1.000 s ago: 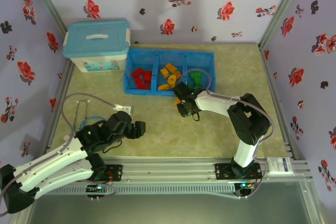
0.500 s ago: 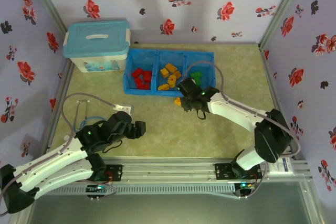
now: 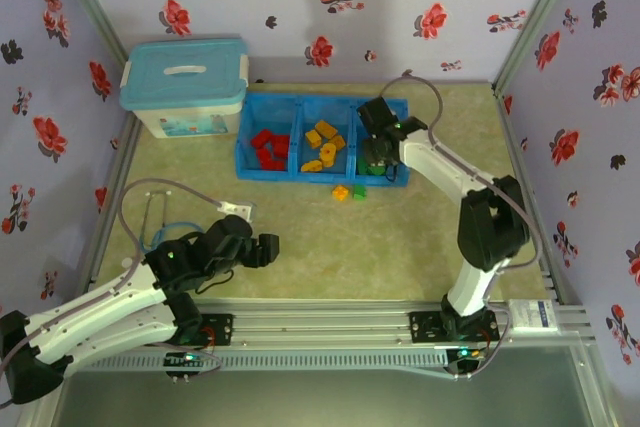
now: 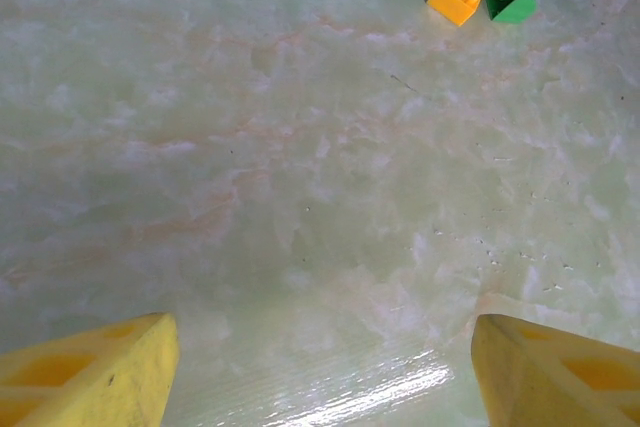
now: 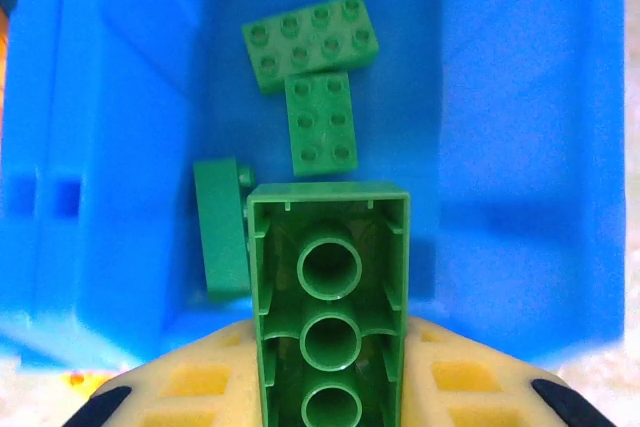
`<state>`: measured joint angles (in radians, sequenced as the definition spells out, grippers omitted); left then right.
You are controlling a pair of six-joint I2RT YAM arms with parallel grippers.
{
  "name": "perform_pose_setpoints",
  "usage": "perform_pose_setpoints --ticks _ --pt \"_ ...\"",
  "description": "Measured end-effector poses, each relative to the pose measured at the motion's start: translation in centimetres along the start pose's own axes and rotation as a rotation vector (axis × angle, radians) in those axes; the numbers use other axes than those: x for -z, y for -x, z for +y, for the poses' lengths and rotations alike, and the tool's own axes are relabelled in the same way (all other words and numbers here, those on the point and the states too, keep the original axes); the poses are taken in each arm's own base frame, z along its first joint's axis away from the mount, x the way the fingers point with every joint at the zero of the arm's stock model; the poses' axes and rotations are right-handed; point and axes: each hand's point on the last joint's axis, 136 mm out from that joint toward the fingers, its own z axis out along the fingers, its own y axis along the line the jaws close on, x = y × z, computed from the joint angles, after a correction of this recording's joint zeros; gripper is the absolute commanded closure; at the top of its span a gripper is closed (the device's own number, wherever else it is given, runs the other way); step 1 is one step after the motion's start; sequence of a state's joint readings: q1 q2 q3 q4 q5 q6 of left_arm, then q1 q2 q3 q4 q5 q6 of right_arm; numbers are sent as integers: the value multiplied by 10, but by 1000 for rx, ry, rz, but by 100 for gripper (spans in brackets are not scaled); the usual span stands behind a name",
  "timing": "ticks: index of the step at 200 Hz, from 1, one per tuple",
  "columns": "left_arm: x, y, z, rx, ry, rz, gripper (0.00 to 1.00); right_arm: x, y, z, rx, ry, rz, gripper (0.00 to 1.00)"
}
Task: Sort the legos into containers by color
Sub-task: Place the lego in the container, then pick up the lego from the center of the table.
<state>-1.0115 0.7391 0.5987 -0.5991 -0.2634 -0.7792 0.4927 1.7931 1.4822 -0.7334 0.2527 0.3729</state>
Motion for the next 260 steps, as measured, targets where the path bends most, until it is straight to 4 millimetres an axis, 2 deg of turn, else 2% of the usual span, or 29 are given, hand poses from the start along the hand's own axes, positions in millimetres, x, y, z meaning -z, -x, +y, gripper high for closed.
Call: perform_pose_setpoints --ticks 6,13,25,48,60,94,126,152,200,229,260 --pt "0 0 -1 0 -2 1 23 -3 7 0 -2 -9 -2 33" --pt "0 -1 -1 0 -4 2 23 -5 13 0 -4 -16 -4 28" --pt "0 -1 -2 0 -6 2 23 -6 19 1 -3 -20 -11 27" --pt "0 -1 -3 -3 -5 1 23 -3 19 -1 -5 -27 -22 27" --pt "-1 -1 -3 -3 -6 0 23 1 11 -2 -4 -27 -27 27" --pt "-16 -3 -8 -19 11 21 23 25 -29 -5 3 -6 -42 28" --pt "-41 -11 -15 -68 45 87 22 51 -58 -10 -26 45 -100 29" --pt "-64 -1 -38 -114 45 117 25 65 -82 -14 -51 85 -135 31" --pt "-119 28 -81 -168 30 131 27 72 -119 -33 -108 115 -161 32" --pt "-152 39 -93 -201 48 149 28 74 -131 -40 -137 128 -172 34" --pt "-181 47 -97 -229 70 167 30 74 -140 -46 -160 140 -185 35"
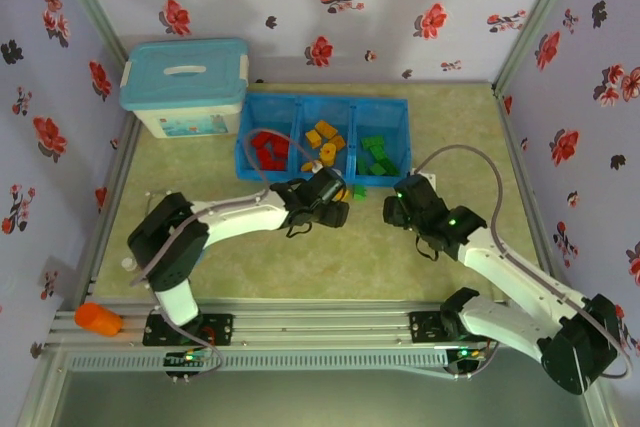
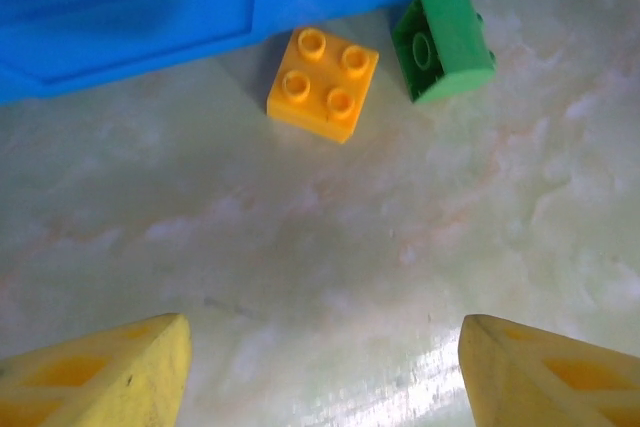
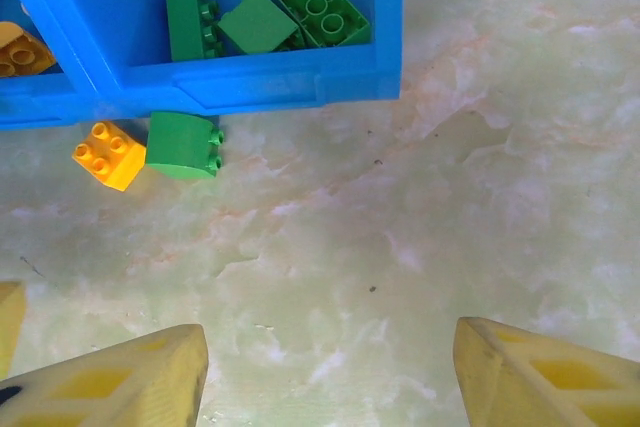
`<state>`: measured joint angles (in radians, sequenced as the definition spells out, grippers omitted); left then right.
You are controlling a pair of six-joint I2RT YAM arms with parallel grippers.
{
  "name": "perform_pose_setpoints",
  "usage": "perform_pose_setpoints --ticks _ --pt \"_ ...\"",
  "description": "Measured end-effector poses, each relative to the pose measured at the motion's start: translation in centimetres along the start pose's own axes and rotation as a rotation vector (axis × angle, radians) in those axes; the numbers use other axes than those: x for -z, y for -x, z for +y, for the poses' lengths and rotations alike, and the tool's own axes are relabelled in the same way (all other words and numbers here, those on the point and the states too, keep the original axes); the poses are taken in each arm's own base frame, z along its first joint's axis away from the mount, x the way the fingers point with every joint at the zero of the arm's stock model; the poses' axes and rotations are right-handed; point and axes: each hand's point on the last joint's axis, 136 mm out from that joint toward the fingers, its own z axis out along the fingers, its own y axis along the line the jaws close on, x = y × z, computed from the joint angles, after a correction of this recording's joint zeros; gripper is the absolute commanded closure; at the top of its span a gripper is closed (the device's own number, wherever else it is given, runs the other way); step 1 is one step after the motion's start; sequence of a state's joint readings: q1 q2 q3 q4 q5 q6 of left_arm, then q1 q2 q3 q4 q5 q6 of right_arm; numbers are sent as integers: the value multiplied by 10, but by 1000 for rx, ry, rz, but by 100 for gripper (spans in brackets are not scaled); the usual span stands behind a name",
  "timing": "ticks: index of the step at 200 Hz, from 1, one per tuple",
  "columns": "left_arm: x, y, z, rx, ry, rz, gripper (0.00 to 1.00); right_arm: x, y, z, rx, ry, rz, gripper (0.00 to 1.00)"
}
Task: Sort the legos into containers by color
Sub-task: Pick up the lego from the center of the table.
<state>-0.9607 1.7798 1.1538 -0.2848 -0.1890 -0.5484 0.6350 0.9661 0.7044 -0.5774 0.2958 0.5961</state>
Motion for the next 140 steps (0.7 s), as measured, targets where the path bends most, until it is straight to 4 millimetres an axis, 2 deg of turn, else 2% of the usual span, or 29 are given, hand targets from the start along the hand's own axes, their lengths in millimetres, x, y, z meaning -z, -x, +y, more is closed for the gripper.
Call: perform_pose_setpoints --ticks 31,81,140 --pt "-22 14 1 -11 20 12 30 0 -5 -3 -11 7 -2 35" --pt "-48 28 0 -27 35 38 32 0 -6 -3 -19 20 -15 36" --pt "-67 36 4 -37 45 65 41 -3 -12 -6 -19 14 -7 36"
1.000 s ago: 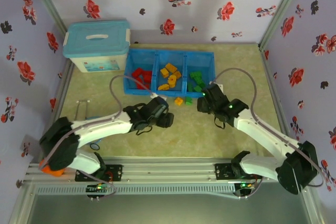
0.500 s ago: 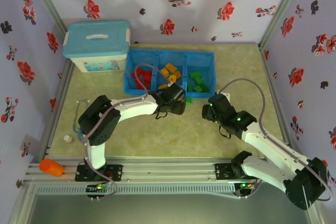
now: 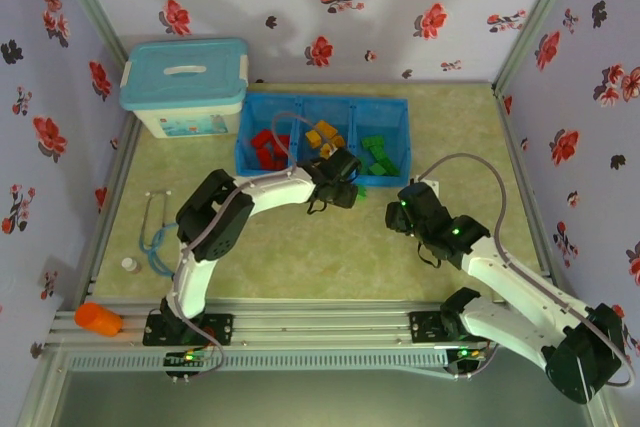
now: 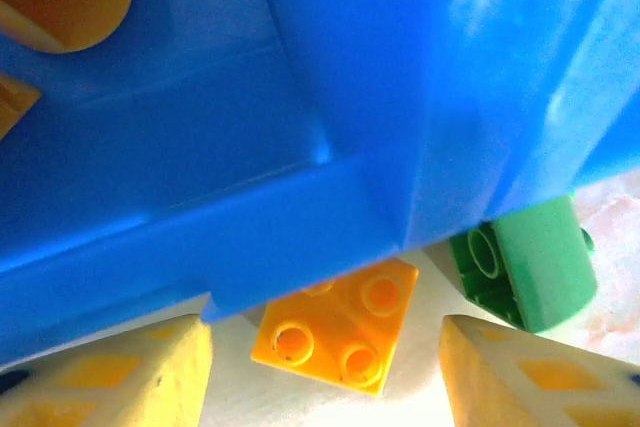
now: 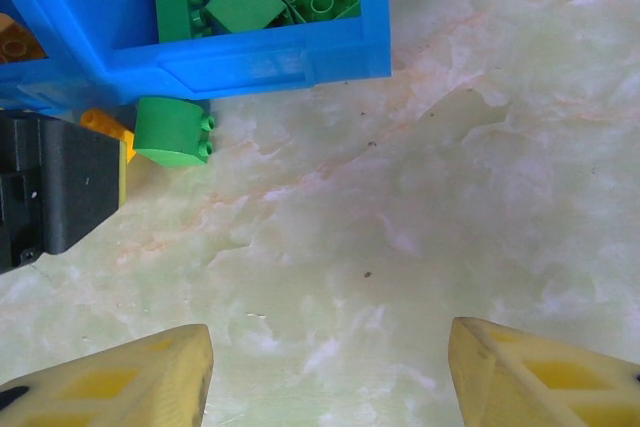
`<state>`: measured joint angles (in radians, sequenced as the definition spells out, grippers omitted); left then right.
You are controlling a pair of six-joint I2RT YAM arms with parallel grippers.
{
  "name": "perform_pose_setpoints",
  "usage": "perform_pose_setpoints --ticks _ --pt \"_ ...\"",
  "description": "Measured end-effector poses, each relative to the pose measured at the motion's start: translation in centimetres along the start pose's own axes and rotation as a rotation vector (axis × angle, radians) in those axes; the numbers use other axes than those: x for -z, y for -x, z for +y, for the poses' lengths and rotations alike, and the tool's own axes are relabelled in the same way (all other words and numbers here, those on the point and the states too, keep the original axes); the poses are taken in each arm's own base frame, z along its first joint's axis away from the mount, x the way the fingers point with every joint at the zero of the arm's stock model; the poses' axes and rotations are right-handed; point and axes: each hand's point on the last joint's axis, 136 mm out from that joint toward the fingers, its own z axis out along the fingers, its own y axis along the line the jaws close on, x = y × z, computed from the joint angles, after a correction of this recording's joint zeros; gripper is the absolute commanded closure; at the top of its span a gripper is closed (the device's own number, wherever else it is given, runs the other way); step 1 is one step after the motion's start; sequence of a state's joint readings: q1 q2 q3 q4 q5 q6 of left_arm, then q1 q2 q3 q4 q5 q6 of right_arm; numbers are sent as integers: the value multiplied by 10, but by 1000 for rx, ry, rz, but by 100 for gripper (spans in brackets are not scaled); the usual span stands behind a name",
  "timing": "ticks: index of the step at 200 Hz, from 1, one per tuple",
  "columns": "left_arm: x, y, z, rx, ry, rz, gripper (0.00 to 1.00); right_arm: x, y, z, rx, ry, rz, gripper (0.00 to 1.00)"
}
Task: Sort the legos into containers by color
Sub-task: Pick up the lego from the center of the table, then place the lego in the container.
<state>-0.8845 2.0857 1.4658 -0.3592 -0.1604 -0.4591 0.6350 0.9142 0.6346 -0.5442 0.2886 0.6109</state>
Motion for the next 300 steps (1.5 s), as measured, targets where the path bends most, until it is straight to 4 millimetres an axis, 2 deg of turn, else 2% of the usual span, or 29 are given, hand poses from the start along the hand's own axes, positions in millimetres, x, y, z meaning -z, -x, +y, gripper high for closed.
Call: perform_pose_setpoints --ticks 50,76,132,164,184,205,221,252,300 --pt "-7 -3 0 -15 1 26 45 -3 -4 -2 0 -4 6 37" --pt "-10 2 -3 -21 -6 25 47 -3 -4 -2 -1 -4 5 37" --pt "-12 2 -4 -33 -9 38 66 -4 -7 -4 -6 -3 5 38" --pt "-11 0 -7 -43 -8 37 70 -2 -6 -4 -21 3 -2 38" --pt "-4 -8 -8 -55 -5 46 71 0 -5 -3 -28 10 -11 38" --pt "14 -15 -7 -68 -3 53 72 4 -2 -3 -39 21 -27 38" --pt "36 -5 -8 -63 -17 19 72 6 -1 -3 -43 28 -37 38" --pt "75 34 5 -24 -31 -84 72 6 -2 -4 -50 29 -37 38" --pt "89 85 33 8 4 -145 72 4 -10 -4 -56 35 -7 37"
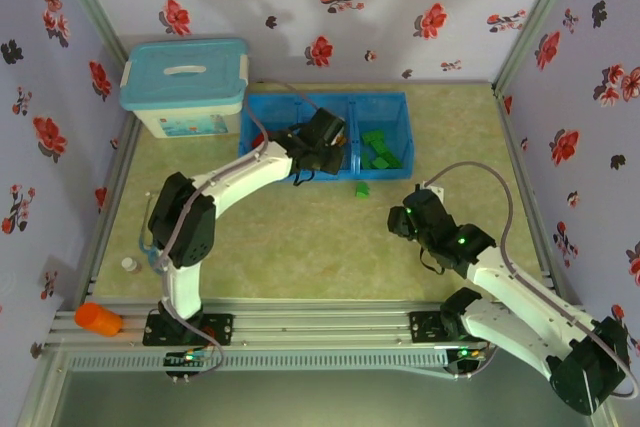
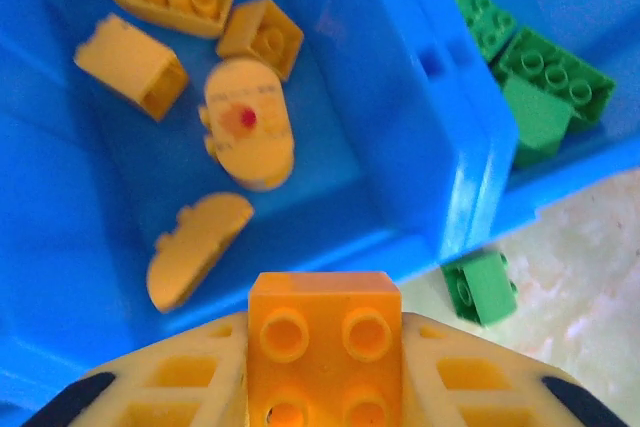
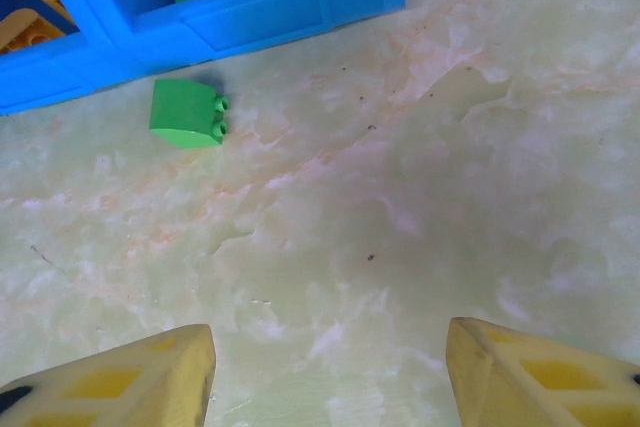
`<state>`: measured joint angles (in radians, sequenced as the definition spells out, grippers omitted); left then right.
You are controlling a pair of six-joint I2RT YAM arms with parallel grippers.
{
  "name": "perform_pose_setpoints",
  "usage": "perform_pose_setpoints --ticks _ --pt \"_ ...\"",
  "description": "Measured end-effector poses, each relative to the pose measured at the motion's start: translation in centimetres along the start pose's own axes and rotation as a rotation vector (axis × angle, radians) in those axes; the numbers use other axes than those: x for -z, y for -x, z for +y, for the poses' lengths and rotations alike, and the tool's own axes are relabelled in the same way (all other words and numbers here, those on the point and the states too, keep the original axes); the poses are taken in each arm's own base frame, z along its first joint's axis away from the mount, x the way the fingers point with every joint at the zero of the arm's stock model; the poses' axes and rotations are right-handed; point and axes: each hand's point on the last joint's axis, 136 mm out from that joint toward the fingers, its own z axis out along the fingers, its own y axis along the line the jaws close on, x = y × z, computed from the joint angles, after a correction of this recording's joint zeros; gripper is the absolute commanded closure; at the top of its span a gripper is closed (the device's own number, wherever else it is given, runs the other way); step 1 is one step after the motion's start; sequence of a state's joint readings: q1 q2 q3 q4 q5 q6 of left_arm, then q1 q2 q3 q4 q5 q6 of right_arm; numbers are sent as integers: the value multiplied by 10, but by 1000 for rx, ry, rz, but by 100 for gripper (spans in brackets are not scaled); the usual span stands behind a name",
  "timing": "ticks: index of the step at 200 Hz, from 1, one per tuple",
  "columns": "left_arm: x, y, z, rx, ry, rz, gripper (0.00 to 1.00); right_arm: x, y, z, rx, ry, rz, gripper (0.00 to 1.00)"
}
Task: Sort the legos into containers by color
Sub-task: Place the lego in the container, then pick up the lego from the center of the table.
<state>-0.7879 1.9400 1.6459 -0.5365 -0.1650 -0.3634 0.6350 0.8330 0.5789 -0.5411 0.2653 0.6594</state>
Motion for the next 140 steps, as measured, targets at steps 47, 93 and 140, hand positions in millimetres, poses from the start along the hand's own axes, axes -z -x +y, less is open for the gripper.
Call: perform_pose_setpoints --ticks 47,93,140 --pt "-12 37 23 6 57 0 25 3 -8 0 1 3 45 34" --pt "28 7 29 -23 89 1 25 5 -9 2 5 9 66 34" --pt "132 -44 16 -33 -3 -162 28 -14 -11 14 43 -19 154 27"
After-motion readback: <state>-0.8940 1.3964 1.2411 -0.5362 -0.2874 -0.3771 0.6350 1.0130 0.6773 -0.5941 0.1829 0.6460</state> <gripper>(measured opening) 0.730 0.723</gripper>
